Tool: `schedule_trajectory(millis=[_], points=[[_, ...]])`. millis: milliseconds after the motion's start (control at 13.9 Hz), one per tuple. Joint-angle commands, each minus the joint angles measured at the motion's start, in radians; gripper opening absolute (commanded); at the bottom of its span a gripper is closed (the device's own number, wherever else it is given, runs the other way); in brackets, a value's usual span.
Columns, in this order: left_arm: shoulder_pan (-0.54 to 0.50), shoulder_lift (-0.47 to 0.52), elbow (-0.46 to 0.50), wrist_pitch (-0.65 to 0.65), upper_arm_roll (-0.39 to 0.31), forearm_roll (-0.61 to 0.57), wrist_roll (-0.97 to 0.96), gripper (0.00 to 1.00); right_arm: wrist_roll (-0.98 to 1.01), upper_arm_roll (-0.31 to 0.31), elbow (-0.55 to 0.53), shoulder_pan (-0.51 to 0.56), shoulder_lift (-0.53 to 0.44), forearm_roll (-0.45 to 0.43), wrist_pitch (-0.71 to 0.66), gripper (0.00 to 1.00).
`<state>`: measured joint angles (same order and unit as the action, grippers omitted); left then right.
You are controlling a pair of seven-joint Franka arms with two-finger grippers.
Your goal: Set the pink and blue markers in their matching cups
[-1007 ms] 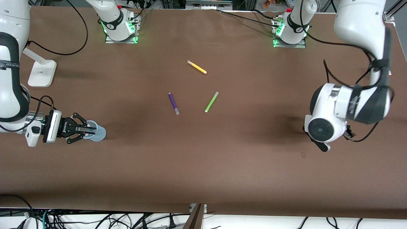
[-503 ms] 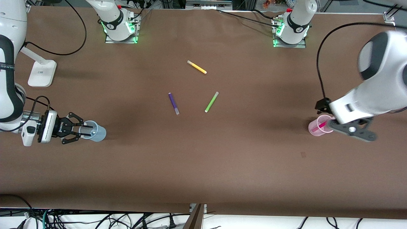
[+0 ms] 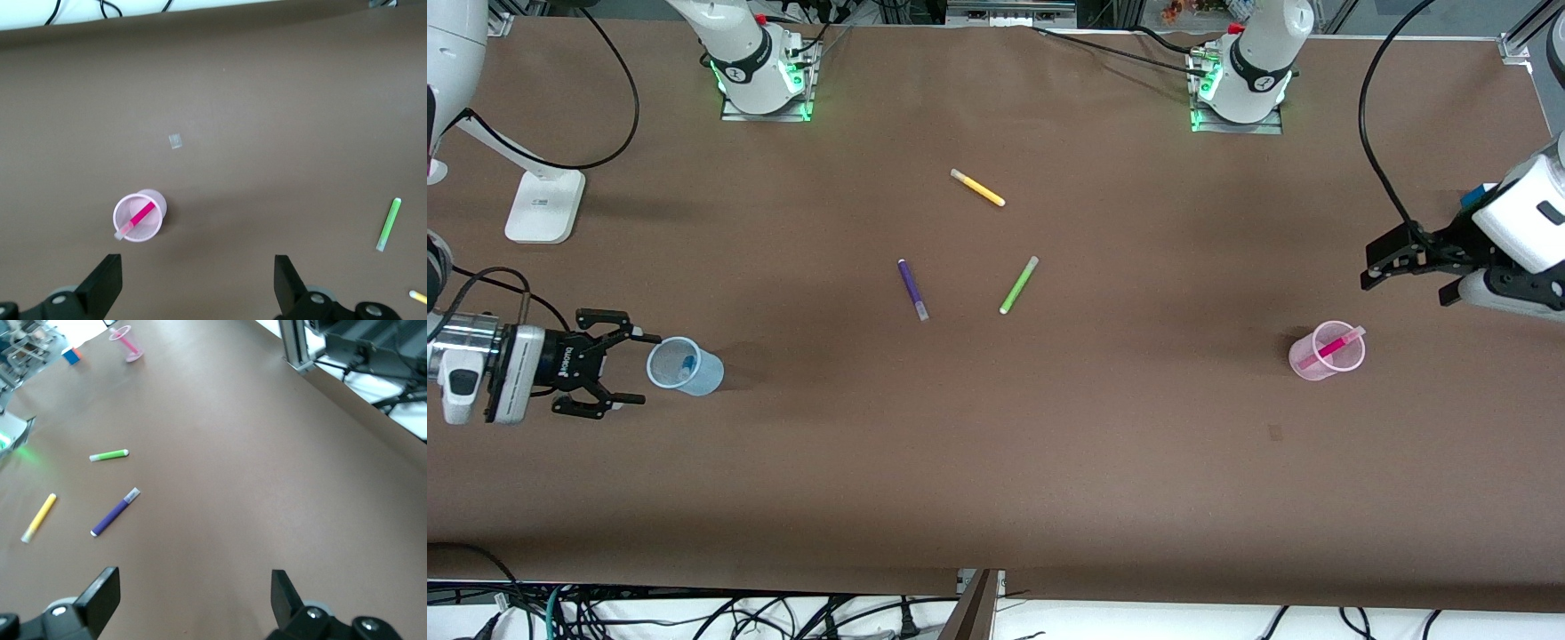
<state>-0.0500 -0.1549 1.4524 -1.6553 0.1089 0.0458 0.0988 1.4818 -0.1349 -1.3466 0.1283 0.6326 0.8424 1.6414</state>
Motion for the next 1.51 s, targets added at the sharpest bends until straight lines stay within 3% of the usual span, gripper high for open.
schedule_trajectory(millis=[0,431,647,791,1007,1222,1438], points=[[-0.002,0.038,0.049,0.053,0.050,-0.085,-0.013,1.00,-0.206,0.012,0.053,-0.012,-0.028,-0.096,-0.026,1.00],[-0.064,0.094,0.094,0.051,0.063,0.040,-0.011,1.00,-0.697,0.023,0.020,-0.105,-0.212,-0.469,-0.025,1.00],[-0.059,0.086,0.092,0.017,0.064,0.023,-0.016,1.00,-0.958,0.063,-0.054,-0.138,-0.318,-0.653,-0.058,1.00],[-0.053,0.084,0.091,0.008,0.067,-0.039,-0.014,1.00,-1.177,0.081,-0.095,-0.139,-0.376,-0.710,-0.116,1.00],[-0.050,0.084,0.092,0.006,0.074,-0.052,-0.014,1.00,-1.406,0.106,-0.257,-0.141,-0.526,-0.802,-0.120,1.00],[-0.050,0.084,0.092,0.012,0.074,-0.049,-0.016,1.00,-1.448,0.133,-0.403,-0.142,-0.683,-0.827,-0.126,1.00],[-0.054,0.084,0.091,0.012,0.077,-0.024,-0.016,1.00,-1.442,0.130,-0.414,-0.141,-0.749,-0.874,-0.178,1.00]])
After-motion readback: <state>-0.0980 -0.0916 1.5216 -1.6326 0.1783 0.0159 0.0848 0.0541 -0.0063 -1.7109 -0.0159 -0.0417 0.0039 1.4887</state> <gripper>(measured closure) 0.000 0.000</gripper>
